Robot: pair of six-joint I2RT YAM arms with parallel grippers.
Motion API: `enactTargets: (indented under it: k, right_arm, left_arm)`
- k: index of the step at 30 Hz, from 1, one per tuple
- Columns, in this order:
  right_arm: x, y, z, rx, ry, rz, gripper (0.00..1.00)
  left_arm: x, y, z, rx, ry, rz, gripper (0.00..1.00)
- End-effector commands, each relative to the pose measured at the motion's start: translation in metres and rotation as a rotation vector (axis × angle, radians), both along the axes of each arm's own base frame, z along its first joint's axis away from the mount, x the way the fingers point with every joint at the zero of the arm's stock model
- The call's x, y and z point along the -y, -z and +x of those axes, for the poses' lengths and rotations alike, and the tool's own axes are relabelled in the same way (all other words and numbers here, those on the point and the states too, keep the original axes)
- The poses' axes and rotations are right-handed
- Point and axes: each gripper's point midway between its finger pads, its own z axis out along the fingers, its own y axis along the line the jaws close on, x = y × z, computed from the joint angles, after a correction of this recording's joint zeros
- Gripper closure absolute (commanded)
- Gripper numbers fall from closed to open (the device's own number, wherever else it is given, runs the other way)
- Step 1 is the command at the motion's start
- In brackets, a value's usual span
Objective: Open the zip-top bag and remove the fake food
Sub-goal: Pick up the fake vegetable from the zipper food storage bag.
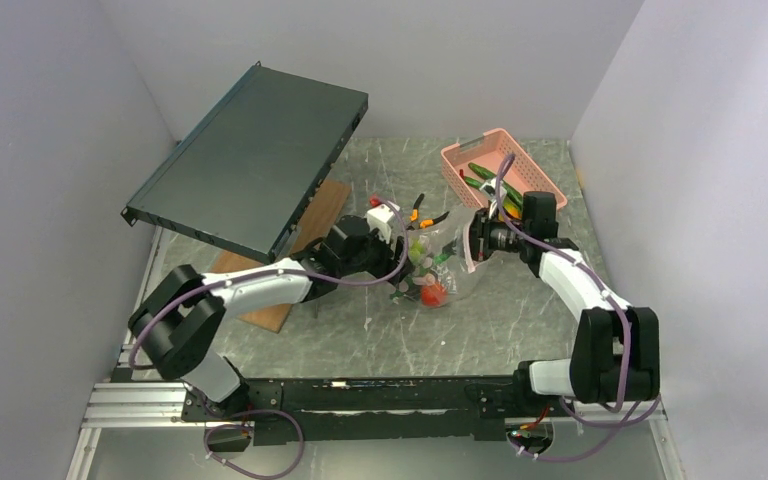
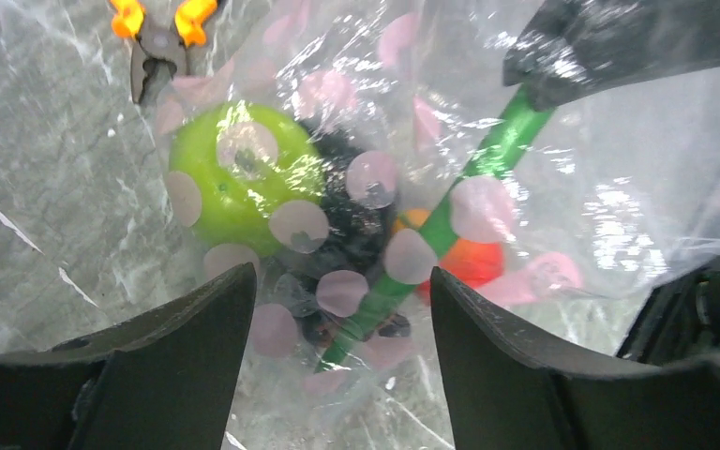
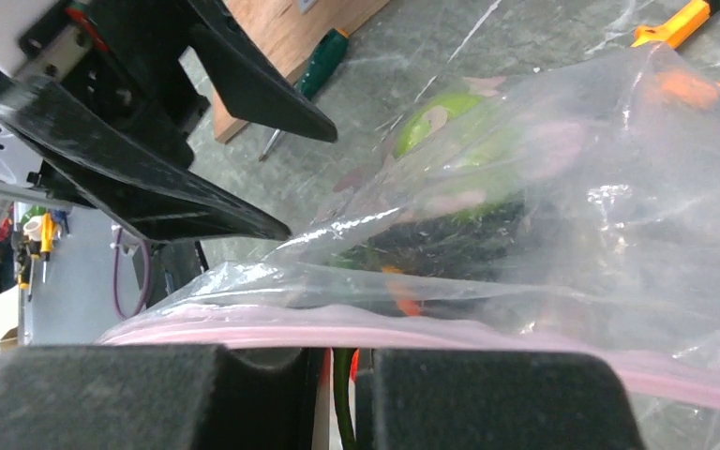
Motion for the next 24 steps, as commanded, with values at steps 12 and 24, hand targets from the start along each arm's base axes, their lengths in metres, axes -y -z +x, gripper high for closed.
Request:
enactTargets:
  k: [12,24]
  right_arm:
    - [0.027,-0.041,-0.009,0.204,0.031,-0.110,1.00]
    - [0.059,-0.061,-0.027,0.262,0.064,-0.191,1.00]
  left_arm:
    - [-0.003,-0.082,-0.040,0.193,0.113,-0.193,0.19]
    - [-0.005,-0.085,-0.058,0.235,0.131,-0.221,0.18]
